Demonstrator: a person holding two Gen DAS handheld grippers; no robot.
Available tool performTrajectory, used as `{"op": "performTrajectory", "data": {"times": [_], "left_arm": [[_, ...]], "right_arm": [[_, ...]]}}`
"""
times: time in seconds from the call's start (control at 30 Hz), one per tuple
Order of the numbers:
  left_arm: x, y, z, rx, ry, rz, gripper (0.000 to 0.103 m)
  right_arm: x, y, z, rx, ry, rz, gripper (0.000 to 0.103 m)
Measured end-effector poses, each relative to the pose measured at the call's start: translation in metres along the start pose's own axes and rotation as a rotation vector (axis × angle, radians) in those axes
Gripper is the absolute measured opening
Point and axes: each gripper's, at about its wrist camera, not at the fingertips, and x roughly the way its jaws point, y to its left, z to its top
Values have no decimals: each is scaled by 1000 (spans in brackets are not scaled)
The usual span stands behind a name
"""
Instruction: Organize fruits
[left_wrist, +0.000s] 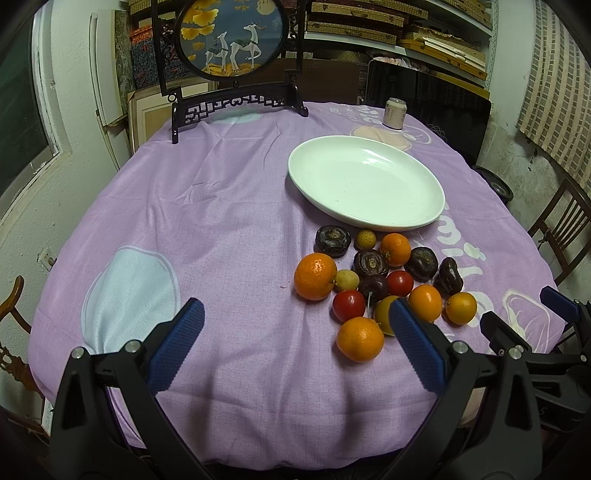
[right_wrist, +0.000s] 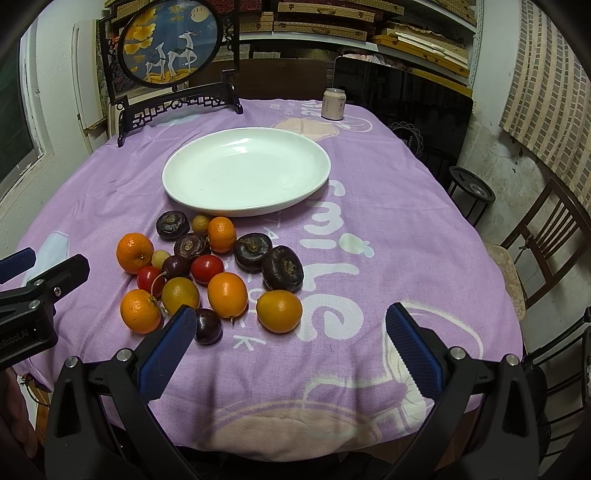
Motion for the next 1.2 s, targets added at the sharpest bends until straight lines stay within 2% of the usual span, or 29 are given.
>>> {"op": "performTrajectory", "data": {"times": [0.57, 0.8, 0.87, 0.9, 0.93, 1.1, 1.13, 1.2], "left_arm": [[3, 0, -8, 2, 9, 6, 101], [13, 26, -20, -28, 31, 37, 101], [20, 35, -28, -56, 57, 31, 101], [23, 37, -30, -63, 68, 30, 101], [25, 39, -32, -66, 75, 29, 101], [30, 33, -40, -53, 107, 7, 101], [30, 33, -40, -51, 110, -1, 101], [30, 27, -41, -42, 120, -16, 101]], "right_arm": [[1, 6, -1, 0, 7, 4, 102], [22, -11, -18, -67, 0, 98, 102], [35, -19, -25, -37, 29, 143, 91], [42, -21, -27, -26, 48, 173, 77], [46, -22, -27, -22, 58, 184, 68], [68, -14, -22, -61, 61, 167, 66], [76, -13, -20, -65, 63, 169, 53], [78, -17, -18, -49, 42, 208, 36]]}}
